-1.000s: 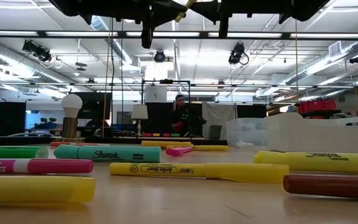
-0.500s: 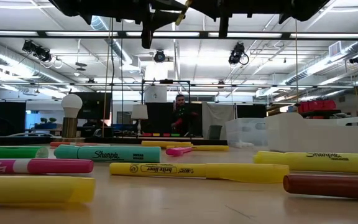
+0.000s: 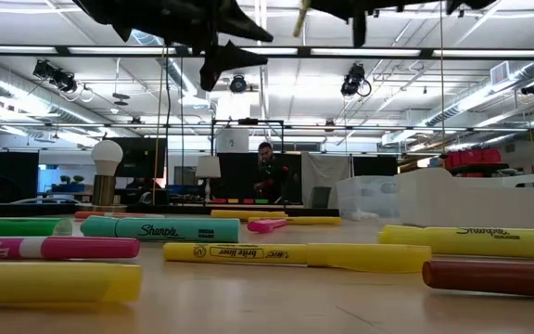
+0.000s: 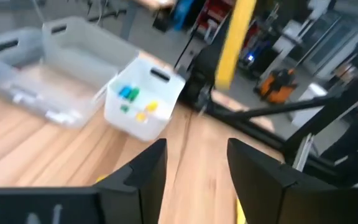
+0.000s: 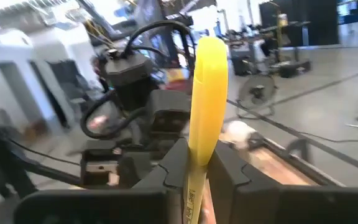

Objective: Pick & Place Markers
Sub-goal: Put the yellow pen into the gray bin

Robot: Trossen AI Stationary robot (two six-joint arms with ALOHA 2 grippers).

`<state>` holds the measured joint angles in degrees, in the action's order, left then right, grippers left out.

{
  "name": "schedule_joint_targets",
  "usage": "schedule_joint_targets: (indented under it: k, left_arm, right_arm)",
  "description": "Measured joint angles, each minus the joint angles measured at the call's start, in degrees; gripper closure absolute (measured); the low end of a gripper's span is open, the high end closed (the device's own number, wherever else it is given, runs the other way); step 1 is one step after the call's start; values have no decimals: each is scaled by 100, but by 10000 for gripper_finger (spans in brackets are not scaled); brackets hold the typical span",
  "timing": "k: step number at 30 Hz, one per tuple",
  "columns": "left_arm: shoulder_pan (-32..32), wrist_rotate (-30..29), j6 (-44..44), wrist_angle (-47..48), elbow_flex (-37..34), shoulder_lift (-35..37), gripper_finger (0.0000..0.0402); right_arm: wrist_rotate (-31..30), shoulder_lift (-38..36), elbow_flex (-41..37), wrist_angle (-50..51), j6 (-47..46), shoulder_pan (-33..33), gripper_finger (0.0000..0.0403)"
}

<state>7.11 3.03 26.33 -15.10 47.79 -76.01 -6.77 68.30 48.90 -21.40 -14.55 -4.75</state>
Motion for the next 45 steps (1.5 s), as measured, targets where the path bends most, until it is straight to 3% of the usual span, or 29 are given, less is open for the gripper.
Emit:
schedule_joint_targets:
  k: [10, 16, 24, 29, 33, 45]
  left_arm:
    - [7, -23, 0, 311, 0, 0, 224]
    - [11, -47, -2, 315, 0, 0, 224]
    - [17, -47, 0, 285, 0, 0, 225]
    - [17, -45, 2, 280, 0, 0, 225]
    - [17, -44, 2, 287, 0, 0, 225]
    - [15, -42, 2, 267, -4, 2, 225]
  right_arm:
    - [-928, -1580, 75, 3351, 53, -383, 366]
    - [-1599, -1801, 945, 6225, -724, -997, 366]
    - [-1084, -1694, 1178, 8696, -1682, -2767, 366]
    - [-412, -1241, 1178, 8779, -1229, -3986, 366]
    - [-268, -516, 1181, 8375, -604, -4814, 366]
    - [-513, 1230, 1202, 7522, -1083, -5071, 366]
